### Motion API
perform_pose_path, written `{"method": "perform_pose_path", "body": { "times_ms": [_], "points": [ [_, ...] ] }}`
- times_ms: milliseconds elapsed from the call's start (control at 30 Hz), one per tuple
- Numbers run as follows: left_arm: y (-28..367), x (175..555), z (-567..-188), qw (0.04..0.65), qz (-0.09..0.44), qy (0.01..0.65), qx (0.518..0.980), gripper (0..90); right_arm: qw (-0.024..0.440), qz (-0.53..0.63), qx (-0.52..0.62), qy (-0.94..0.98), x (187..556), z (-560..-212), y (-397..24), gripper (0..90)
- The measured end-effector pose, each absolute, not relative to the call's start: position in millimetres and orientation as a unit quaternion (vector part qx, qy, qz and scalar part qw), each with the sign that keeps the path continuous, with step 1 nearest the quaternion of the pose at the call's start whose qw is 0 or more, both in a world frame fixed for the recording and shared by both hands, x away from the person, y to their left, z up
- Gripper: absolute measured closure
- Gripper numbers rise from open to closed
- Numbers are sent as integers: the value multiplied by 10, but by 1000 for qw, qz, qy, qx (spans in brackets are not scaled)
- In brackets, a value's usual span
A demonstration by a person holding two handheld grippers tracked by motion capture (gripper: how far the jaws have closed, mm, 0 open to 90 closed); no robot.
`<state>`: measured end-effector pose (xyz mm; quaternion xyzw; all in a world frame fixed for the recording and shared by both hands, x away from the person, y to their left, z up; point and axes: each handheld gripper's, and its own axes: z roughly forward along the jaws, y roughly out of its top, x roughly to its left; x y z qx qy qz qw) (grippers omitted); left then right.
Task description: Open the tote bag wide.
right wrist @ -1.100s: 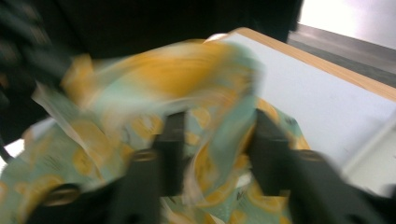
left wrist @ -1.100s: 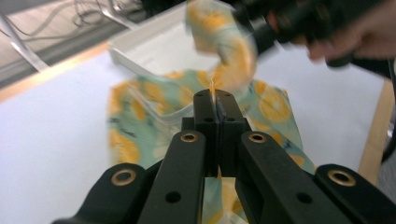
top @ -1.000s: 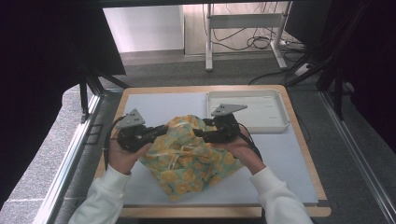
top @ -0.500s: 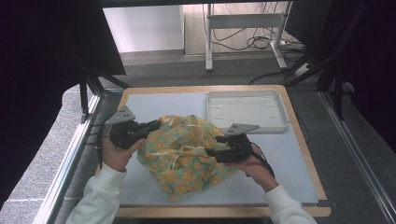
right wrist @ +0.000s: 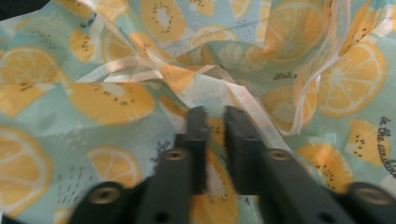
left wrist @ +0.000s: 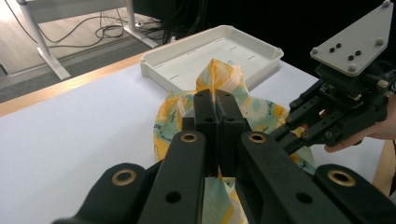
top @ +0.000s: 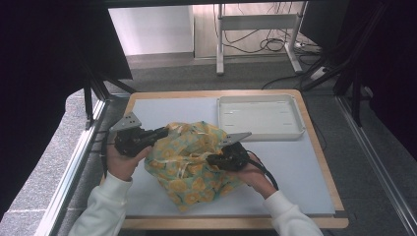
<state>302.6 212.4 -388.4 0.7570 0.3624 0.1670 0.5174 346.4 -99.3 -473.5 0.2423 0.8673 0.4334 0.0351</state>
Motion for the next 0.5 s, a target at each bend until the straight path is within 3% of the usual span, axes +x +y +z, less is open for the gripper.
{"method": "perform_pose_path", "body": {
  "times_ms": [100,167,267,333,500],
  "points": [
    [2122,3021,-3881,518,167,362,757,900,33,440,238,865,3455,-4710,-1029,885],
    [2114,3019,-3880,518,166,362,757,900,39,444,243,862,3461,-4696,-1050,854],
    [2105,3018,-3881,518,166,361,758,900,57,449,246,857,3472,-4677,-1058,578],
    [2103,3021,-3883,517,166,361,758,900,55,454,246,855,3477,-4657,-1037,442],
    [2091,3025,-3890,516,165,361,759,900,34,453,235,860,3509,-4632,-912,337]
  ]
}}
